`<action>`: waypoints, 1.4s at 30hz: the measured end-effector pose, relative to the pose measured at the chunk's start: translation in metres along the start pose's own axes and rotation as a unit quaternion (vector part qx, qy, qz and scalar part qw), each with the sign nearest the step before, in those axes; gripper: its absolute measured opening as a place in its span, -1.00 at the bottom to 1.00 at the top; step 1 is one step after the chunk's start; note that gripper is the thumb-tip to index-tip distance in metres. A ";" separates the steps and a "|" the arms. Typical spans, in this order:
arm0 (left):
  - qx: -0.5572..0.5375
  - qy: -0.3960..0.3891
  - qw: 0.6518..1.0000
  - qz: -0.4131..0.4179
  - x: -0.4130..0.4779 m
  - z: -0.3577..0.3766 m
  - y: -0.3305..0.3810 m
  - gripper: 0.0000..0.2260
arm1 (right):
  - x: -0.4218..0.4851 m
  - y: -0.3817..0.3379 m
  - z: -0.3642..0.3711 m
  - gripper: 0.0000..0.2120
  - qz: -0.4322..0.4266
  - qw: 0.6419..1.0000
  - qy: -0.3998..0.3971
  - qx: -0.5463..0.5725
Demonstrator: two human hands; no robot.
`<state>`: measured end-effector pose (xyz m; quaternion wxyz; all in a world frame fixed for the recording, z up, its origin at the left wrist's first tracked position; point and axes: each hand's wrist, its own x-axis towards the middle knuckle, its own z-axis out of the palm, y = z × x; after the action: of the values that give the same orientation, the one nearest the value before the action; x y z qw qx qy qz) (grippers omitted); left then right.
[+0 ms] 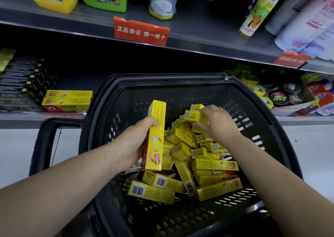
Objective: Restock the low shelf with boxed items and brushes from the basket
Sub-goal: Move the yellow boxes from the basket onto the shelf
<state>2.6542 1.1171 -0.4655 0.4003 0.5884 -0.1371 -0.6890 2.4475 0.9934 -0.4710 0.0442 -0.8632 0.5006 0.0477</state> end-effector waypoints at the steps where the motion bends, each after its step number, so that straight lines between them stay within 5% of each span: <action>1: 0.013 0.010 1.000 0.009 0.002 0.001 0.002 -0.79 | -0.002 -0.013 -0.010 -0.51 -0.011 0.998 0.037 0.047; 4: 0.066 0.033 0.995 0.061 0.006 0.000 0.004 -0.84 | -0.011 -0.045 -0.033 -0.51 -0.005 0.989 0.064 0.133; 10: 0.092 -0.059 0.990 0.091 -0.007 0.000 -0.010 -0.78 | -0.022 -0.077 -0.038 -0.47 0.123 0.910 -0.086 0.388; 17: 0.164 -0.022 0.982 0.092 -0.008 0.001 -0.010 -0.51 | -0.017 -0.052 -0.032 -0.49 0.142 0.855 -0.129 0.482; 19: 0.141 0.001 0.987 0.080 -0.006 0.000 -0.010 -0.57 | -0.010 -0.014 -0.031 -0.60 0.151 0.899 -0.112 0.396; 21: 0.130 0.008 0.989 0.068 -0.004 -0.002 -0.010 -0.63 | -0.011 0.029 -0.024 -0.65 0.145 0.962 -0.148 0.177; 24: 0.125 -0.008 0.991 0.051 -0.003 -0.004 -0.010 -0.71 | -0.026 0.061 -0.004 -0.27 0.141 0.946 -0.273 0.100; 30: 0.107 -0.024 0.994 0.016 -0.003 -0.002 -0.010 -0.73 | -0.023 0.054 0.005 -0.58 0.110 0.983 -0.142 0.043; 33: 0.076 -0.027 0.997 0.018 -0.005 -0.001 -0.008 -0.72 | -0.019 0.036 -0.025 -0.67 0.093 0.985 -0.070 0.124; 37: 0.039 -0.032 0.998 0.048 -0.010 0.002 -0.002 -0.64 | -0.016 -0.015 -0.062 -0.68 0.037 0.964 0.034 0.262; 42: -0.039 -0.048 0.995 0.075 -0.022 0.000 0.012 -0.68 | -0.013 -0.072 -0.067 -0.59 0.105 0.930 0.024 0.352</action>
<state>2.6587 1.1254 -0.4424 0.4663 0.5264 -0.1731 -0.6895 2.5062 1.0321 -0.4013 0.3277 -0.7355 0.5742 -0.1477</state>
